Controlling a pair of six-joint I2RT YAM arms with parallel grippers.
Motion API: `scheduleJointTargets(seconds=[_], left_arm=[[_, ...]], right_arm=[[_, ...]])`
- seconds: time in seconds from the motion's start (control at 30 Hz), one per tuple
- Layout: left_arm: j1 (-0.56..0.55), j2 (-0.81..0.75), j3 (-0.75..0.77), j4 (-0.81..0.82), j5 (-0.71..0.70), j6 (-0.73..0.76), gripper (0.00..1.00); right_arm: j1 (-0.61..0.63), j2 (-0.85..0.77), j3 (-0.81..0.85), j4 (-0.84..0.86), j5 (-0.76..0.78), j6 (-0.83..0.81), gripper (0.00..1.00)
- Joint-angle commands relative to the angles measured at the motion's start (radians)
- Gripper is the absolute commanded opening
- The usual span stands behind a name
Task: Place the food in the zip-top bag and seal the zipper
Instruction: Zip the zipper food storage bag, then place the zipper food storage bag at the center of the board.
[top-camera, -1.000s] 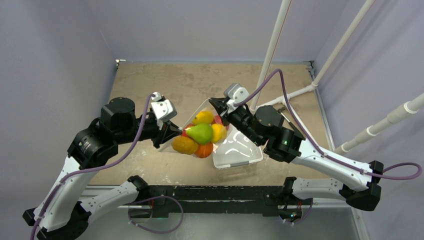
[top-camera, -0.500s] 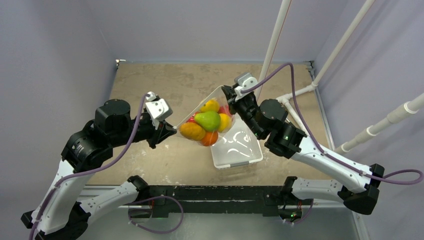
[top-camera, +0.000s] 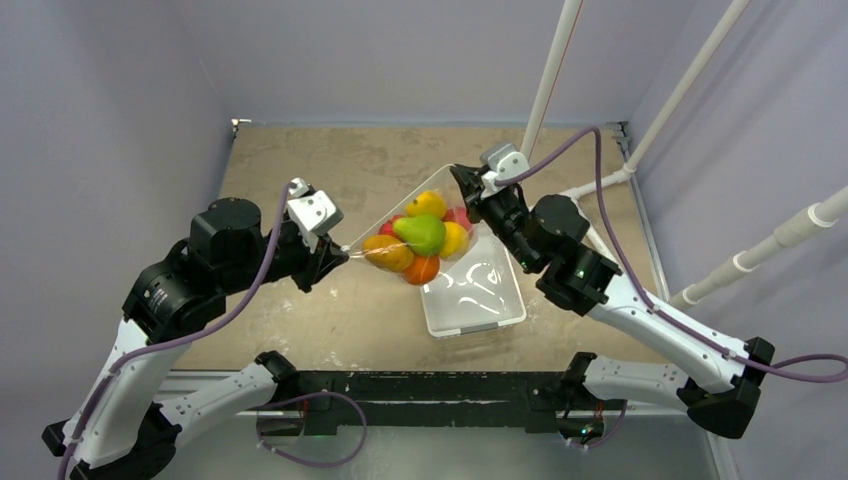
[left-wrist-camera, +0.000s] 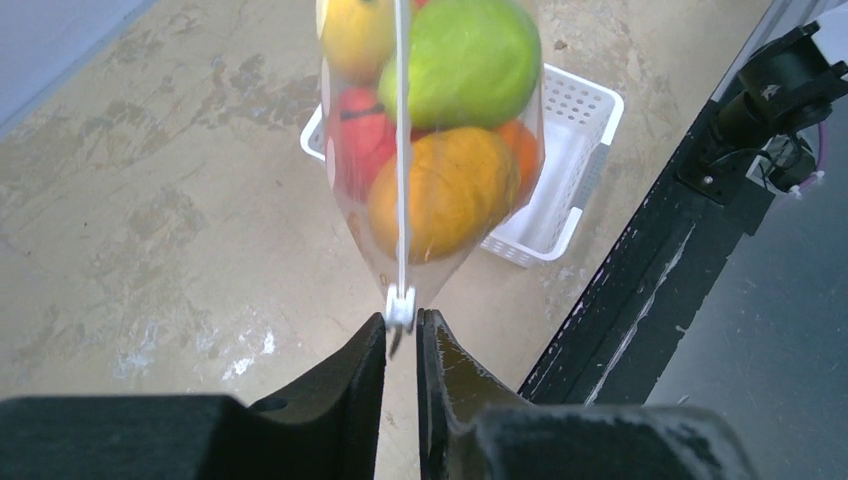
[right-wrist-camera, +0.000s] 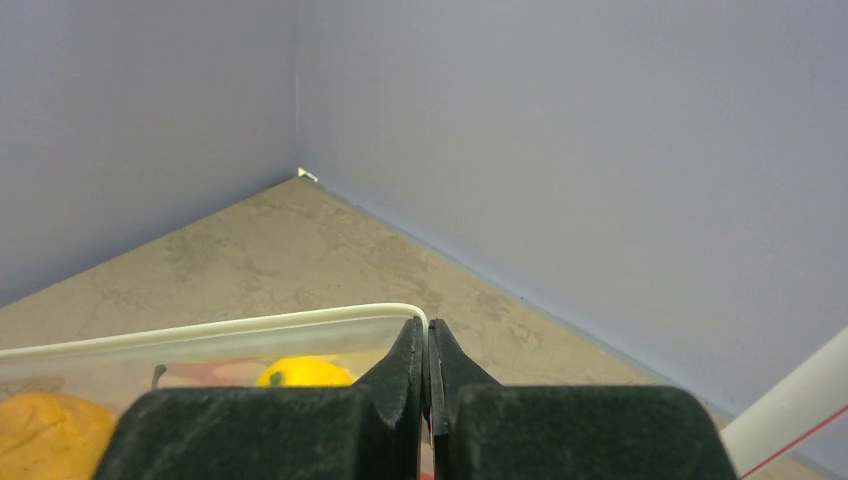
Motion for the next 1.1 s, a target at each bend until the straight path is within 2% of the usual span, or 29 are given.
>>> scheduleJointTargets(seconds=[0.0, 0.13, 0.27, 0.67, 0.8, 1.07], left_arm=[[-0.003, 0.011, 0.000, -0.043, -0.067, -0.026, 0.21], [-0.002, 0.016, -0.002, 0.015, -0.117, -0.032, 0.34], [-0.002, 0.012, -0.020, 0.096, -0.163, -0.037, 0.41], [-0.003, -0.026, -0.110, 0.361, -0.134, -0.022, 0.62], [-0.002, -0.032, -0.108, 0.414, -0.098, -0.007, 0.64], [-0.002, -0.025, -0.107, 0.474, -0.002, 0.039, 0.70]], right_arm=[[-0.033, -0.074, -0.009, 0.122, -0.055, -0.062, 0.00], [-0.033, -0.063, 0.009, 0.088, -0.131, -0.077, 0.00], [-0.033, -0.061, 0.008, 0.073, -0.176, -0.103, 0.00], [-0.033, -0.044, 0.012, 0.017, -0.291, -0.129, 0.00], [-0.033, -0.048, 0.008, 0.034, -0.358, -0.138, 0.00], [-0.033, -0.082, 0.008, 0.027, -0.613, -0.141, 0.00]])
